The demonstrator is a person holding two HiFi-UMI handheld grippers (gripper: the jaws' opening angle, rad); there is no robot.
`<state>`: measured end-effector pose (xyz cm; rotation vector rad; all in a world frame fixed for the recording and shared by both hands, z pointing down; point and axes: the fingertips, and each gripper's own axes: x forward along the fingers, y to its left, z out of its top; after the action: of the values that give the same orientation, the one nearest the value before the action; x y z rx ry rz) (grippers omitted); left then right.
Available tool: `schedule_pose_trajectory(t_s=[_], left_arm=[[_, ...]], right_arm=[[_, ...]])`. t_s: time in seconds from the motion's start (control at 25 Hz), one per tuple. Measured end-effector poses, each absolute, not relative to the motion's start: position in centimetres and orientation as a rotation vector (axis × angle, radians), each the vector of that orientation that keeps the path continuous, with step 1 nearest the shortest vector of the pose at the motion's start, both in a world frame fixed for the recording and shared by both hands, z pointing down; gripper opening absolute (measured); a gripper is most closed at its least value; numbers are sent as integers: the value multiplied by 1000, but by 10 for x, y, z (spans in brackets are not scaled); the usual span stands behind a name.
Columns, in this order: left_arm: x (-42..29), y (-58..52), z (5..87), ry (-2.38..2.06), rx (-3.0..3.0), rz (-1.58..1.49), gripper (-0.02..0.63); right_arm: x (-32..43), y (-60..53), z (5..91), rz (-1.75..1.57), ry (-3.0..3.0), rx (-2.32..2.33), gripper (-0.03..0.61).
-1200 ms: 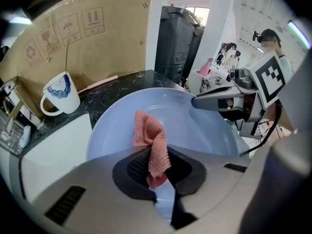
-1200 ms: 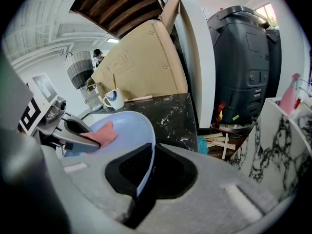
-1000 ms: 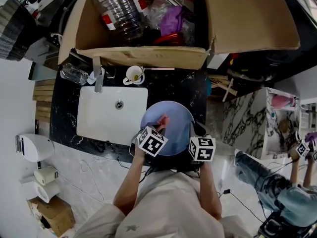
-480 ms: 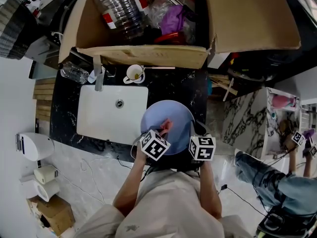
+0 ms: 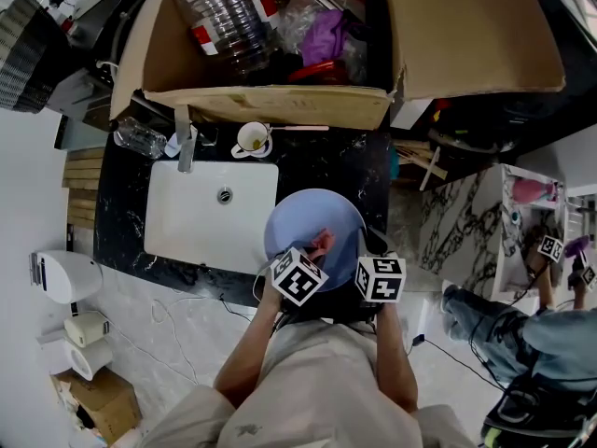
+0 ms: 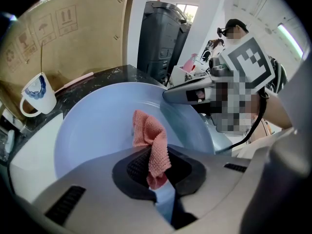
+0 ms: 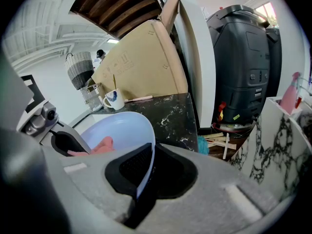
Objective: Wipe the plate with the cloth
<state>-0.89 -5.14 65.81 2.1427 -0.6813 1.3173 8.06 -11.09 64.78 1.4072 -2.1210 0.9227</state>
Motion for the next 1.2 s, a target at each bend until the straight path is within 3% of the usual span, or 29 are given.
schedule_pose_trajectory(t_s=[0.64, 1.2], left_arm=[[20, -72, 656, -684, 2241, 1197, 34], [3, -107, 655, -874, 2250, 1137, 34]], right_arm=[[80, -110, 647, 944, -2134, 1412, 28], [79, -105, 645, 850, -2159, 1383, 30]])
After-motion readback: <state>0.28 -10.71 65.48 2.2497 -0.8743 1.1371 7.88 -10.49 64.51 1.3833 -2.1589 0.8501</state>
